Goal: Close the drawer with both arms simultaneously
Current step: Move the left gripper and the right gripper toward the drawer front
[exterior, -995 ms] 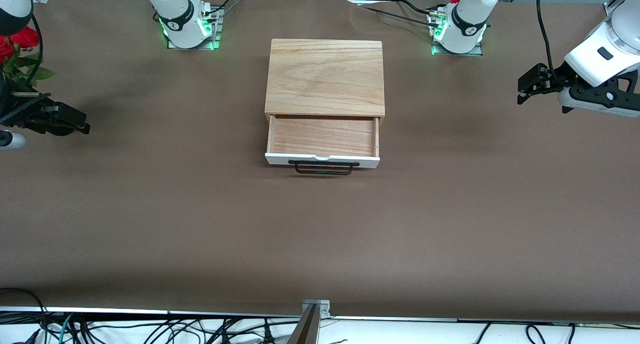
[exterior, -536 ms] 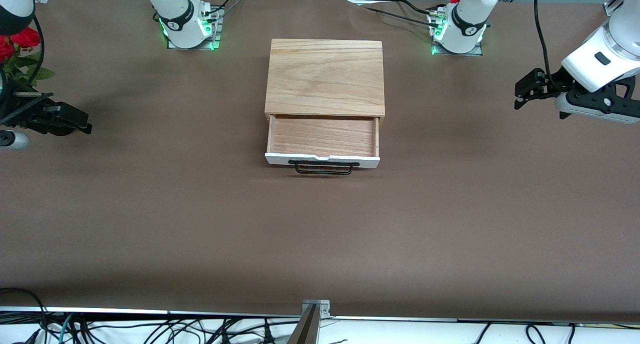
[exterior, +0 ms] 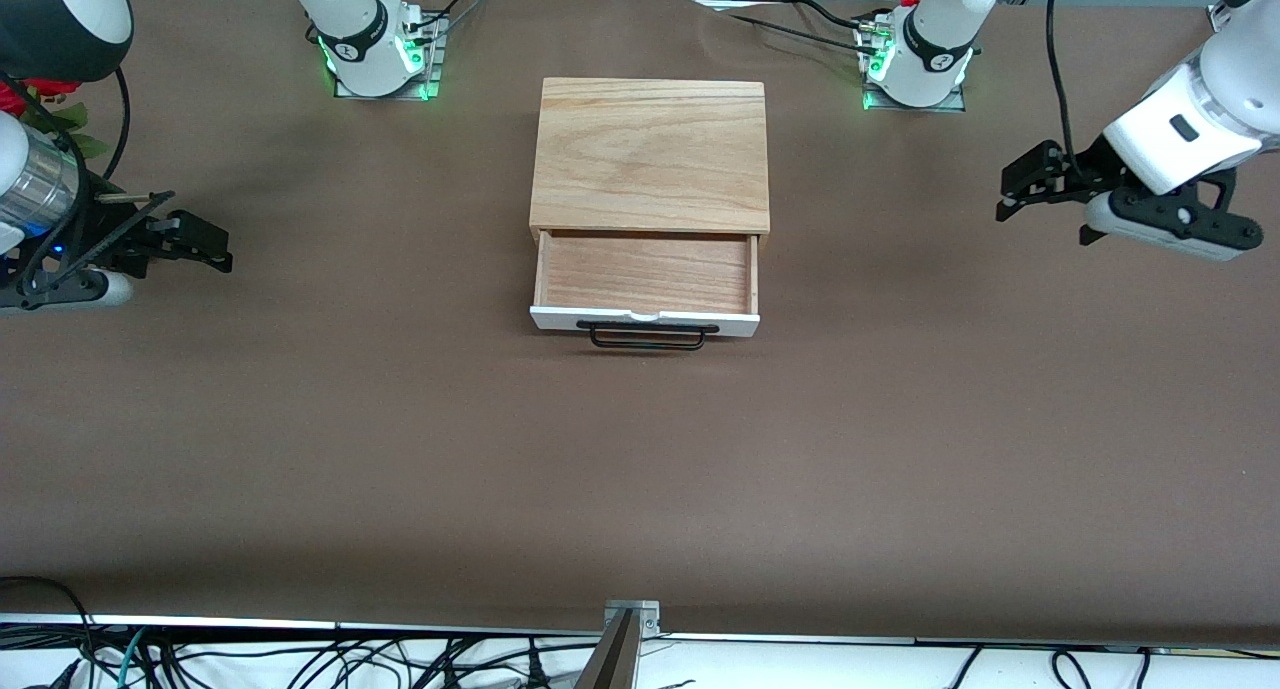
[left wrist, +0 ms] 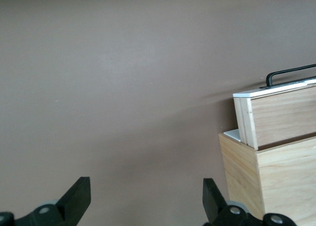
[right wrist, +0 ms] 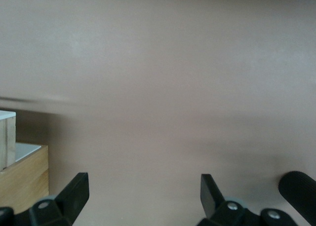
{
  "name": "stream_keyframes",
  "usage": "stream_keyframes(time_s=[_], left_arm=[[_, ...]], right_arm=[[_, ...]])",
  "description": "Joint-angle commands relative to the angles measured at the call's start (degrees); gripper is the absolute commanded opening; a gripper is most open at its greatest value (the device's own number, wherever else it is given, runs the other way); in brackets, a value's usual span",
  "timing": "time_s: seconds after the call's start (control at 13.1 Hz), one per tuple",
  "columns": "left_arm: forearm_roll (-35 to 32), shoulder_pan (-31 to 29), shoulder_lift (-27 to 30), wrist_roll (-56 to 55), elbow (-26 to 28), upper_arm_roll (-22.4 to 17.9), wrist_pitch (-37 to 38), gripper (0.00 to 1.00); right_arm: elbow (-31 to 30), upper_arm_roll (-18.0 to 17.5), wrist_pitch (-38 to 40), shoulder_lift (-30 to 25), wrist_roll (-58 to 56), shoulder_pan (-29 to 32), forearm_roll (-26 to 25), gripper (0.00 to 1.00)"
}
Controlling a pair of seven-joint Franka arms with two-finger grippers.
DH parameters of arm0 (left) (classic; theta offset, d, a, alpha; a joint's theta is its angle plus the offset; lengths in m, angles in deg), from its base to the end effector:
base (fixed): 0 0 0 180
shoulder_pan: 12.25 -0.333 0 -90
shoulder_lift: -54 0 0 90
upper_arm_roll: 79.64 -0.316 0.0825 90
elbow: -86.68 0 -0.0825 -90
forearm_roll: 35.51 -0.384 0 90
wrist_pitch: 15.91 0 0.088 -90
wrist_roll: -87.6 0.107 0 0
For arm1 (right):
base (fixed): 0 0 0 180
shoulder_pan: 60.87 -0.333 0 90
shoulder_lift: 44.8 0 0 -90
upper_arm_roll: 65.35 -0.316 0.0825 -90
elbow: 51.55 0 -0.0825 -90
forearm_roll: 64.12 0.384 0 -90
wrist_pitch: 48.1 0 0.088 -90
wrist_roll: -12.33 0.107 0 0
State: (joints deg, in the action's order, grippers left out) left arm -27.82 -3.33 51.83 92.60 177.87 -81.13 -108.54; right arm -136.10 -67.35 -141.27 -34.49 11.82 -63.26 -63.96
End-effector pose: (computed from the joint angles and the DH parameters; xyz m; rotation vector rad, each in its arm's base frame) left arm 0.5627 -0.0875 0.5983 2.9922 -0.3152 -0.0234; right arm 0.6104 0.0453 0.5693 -3.1304 -0.1329 0.0465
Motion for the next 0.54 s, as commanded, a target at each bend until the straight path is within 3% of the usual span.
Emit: stream_keyframes(time_s=[0.0, 0.23, 0.46], left_arm=[[2.33, 1.19, -3.89, 0.10, -3.47, -0.35, 0.35, 1.00], [2.86, 4.53, -8.88, -0.34, -5.91, -0.44, -0.96, 1.00], [9.09, 4.62, -15.12, -0.43, -8.82, -0.44, -2.72, 1.00]], right_arm=[[-0.27, 0.15, -2.28, 1.11, -0.10, -0.95, 1.16, 1.00], [-0.27, -0.29, -5.34, 3.39, 0.16, -4.28, 1.42, 1.00], [-0.27, -0.29, -11.84, 7.52, 0.34, -8.32, 4.58, 1.00]])
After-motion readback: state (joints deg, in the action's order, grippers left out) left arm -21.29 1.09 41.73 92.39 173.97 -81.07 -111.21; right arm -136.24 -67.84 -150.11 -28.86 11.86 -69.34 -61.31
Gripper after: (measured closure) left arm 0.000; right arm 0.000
